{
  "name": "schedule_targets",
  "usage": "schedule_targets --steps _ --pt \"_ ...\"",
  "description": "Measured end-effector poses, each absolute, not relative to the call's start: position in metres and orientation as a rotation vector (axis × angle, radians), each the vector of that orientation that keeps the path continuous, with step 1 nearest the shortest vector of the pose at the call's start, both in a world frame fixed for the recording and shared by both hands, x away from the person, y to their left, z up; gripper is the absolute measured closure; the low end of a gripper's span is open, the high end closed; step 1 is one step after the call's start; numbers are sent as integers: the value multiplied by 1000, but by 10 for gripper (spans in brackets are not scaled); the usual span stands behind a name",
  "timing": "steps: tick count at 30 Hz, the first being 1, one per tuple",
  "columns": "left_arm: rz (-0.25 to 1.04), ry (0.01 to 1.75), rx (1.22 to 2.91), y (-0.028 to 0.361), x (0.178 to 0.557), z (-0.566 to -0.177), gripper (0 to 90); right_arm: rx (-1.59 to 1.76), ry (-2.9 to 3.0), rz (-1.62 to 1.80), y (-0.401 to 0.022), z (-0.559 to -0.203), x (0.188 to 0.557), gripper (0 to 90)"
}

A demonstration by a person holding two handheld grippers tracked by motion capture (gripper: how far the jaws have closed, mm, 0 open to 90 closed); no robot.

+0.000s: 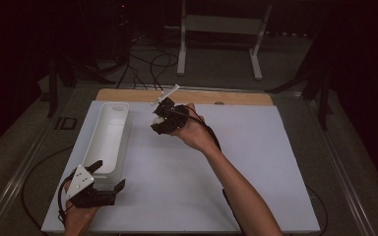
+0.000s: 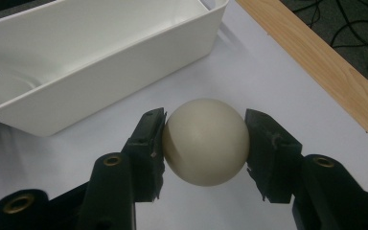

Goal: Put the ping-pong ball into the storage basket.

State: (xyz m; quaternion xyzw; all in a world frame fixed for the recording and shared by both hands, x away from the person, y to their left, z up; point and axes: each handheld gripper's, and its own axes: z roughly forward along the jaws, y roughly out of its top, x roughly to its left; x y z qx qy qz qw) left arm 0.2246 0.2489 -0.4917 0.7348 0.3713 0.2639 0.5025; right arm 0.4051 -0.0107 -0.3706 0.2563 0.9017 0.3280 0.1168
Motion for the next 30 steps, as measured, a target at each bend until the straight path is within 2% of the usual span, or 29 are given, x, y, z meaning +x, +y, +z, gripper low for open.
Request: schedule_targets --steps 30 --pt "638 898 1776 249 225 -492 9 704 2656 963 1 -369 401 503"
